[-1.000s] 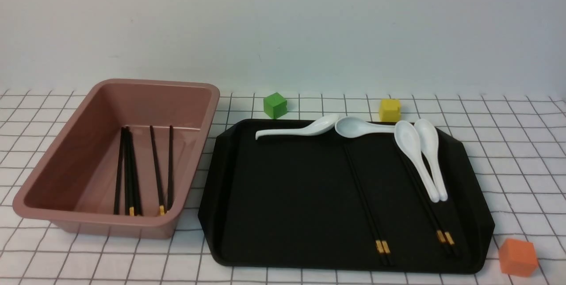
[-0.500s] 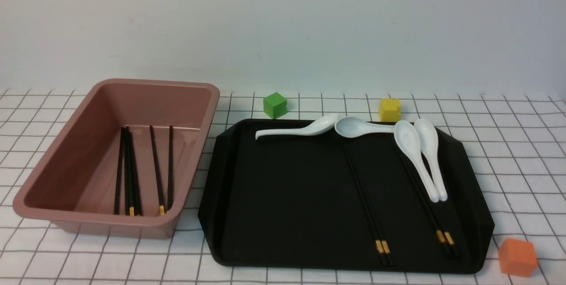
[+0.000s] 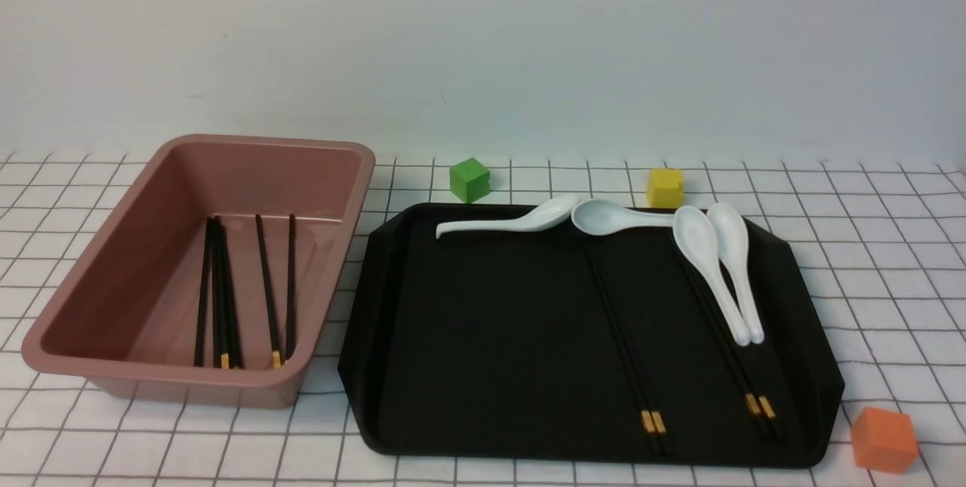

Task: On white black tablecloth take chopsticks from black tray and put them in box.

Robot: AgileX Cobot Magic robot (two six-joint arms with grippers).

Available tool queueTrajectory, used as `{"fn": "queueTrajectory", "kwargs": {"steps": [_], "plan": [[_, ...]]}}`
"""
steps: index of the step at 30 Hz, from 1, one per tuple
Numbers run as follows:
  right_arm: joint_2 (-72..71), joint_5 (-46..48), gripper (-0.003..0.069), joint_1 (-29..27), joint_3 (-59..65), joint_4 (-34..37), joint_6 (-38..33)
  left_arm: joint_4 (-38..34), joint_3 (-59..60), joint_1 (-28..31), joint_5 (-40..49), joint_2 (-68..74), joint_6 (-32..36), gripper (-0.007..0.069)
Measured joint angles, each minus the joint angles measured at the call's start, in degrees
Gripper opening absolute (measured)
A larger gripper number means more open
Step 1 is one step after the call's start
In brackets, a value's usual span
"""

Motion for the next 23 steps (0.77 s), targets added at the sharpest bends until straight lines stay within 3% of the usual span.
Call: {"fn": "queueTrajectory", "kwargs": {"steps": [23], "plan": [[0.00, 0.00, 0.0240, 0.00, 0.00, 0.00, 0.00, -0.06, 0.00, 0.00, 0.00, 0.00, 0.00, 0.0032]]}}
